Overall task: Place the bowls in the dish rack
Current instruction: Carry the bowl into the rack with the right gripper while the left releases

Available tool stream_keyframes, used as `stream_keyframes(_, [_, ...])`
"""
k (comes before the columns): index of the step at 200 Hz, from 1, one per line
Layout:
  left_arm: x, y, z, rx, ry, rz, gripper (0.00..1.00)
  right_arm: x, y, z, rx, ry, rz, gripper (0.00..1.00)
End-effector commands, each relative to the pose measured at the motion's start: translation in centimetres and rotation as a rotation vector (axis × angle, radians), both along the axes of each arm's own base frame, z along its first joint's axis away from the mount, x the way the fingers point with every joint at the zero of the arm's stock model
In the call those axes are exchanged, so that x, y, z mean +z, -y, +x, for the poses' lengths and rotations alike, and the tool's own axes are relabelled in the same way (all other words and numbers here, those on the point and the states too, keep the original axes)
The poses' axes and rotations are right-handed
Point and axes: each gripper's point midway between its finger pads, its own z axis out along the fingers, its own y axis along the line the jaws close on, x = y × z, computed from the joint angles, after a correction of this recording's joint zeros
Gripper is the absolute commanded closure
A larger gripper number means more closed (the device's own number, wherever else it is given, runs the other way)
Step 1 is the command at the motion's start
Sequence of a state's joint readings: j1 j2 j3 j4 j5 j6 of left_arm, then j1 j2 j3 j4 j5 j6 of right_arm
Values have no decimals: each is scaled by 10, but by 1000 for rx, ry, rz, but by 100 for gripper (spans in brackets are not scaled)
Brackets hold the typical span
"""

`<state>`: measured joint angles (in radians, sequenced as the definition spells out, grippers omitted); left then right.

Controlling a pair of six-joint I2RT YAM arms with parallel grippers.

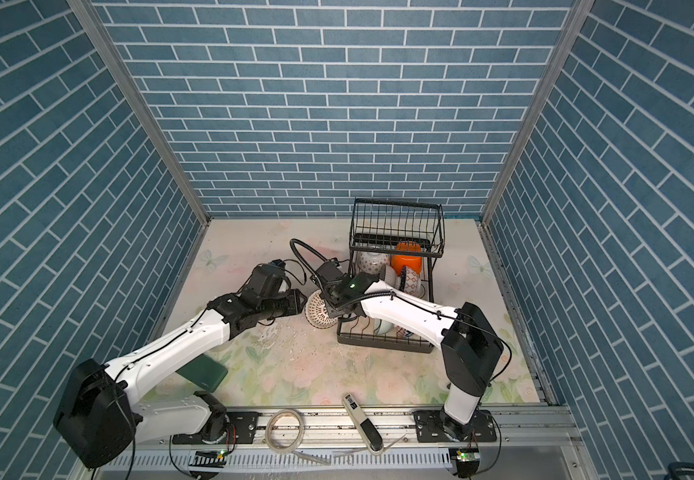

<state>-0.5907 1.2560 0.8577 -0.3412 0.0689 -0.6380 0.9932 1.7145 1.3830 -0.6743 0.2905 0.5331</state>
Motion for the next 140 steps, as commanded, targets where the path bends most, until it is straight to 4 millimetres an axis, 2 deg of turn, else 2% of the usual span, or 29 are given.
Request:
stream_keyframes(1, [17,-1,3,0,43,7,51,53,3,9,-12,116,42,100])
stream_keyframes(47, [17,-3,4,2,48,23,38,70,21,9,-32,169,-1,100])
stream_keyframes(105, [17,-5,4,0,66,23,18,77,49,10,-76,228,-141,100])
stream_keyframes(140, [18,-8,3,3,84,24,10,84,63,12,-106,267,-196,100])
